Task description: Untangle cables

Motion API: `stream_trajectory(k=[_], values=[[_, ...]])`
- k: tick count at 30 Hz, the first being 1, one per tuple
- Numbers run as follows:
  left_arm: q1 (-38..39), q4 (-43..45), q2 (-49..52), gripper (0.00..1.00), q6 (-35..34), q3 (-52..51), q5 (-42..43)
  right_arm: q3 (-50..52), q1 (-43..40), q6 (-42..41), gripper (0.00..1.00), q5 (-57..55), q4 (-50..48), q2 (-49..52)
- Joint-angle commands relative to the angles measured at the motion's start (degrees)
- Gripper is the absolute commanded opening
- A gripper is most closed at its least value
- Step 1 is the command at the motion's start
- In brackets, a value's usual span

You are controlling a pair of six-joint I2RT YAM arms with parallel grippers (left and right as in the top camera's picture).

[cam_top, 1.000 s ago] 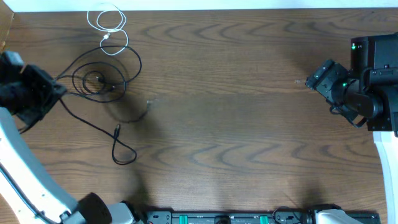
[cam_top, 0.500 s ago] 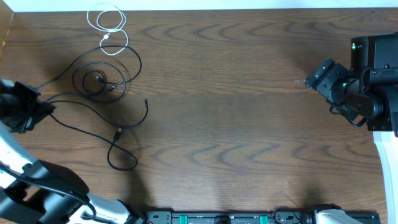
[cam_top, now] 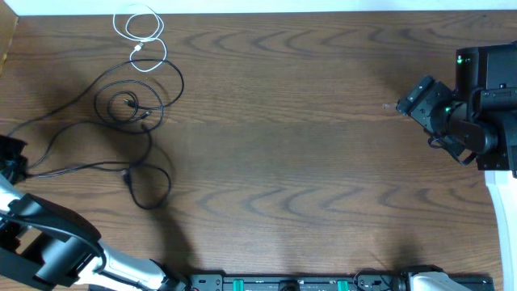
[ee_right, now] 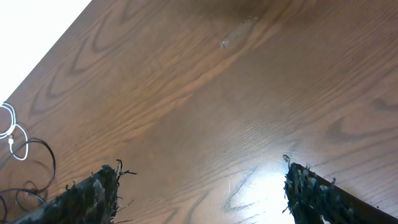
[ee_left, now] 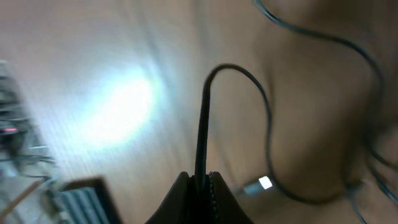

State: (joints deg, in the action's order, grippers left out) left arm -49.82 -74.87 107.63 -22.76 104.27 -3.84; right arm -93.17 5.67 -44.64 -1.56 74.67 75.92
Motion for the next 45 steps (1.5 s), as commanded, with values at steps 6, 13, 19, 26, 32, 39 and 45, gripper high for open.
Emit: stream_trajectory(k=[6, 13, 19, 26, 32, 39, 45], values=[[-0.3, 1.5, 6.3, 0.08, -2.2, 0.1, -14.7, -0.8, -0.3, 0.6, 0.84, -0.9, -0.8, 0.4], [-1.2, 4.3, 9.8, 0.26, -2.2, 0.1, -20.7, -0.8, -0.3, 1.5, 0.83, -0.9, -0.7, 1.3], [-3.0, 5.7, 10.0, 0.82, -2.2, 0.1, -20.6, -0.8, -0.3, 1.5, 0.82, -0.6, -0.8, 2.9], [-3.6, 4.7, 9.2, 0.83, -1.6, 1.9, -14.2, -0.8, -0.3, 2.7, 0.83, 3.0, -0.7, 4.9], [-3.6, 4.7, 5.0, 0.83, 4.5, 4.1, 8.4, -0.8, -0.3, 5.5, 0.85, 4.9, -0.5, 5.4], [-2.2, -2.3, 2.8, 0.82, -1.6, 3.8, 19.6, -0.8, -0.3, 5.8, 0.86, 8.2, -0.5, 5.4], [0.4, -8.3, 2.8, 0.83, -4.0, 1.0, 13.2, -0.8, -0.3, 6.2, 0.86, 8.2, -0.5, 5.4]])
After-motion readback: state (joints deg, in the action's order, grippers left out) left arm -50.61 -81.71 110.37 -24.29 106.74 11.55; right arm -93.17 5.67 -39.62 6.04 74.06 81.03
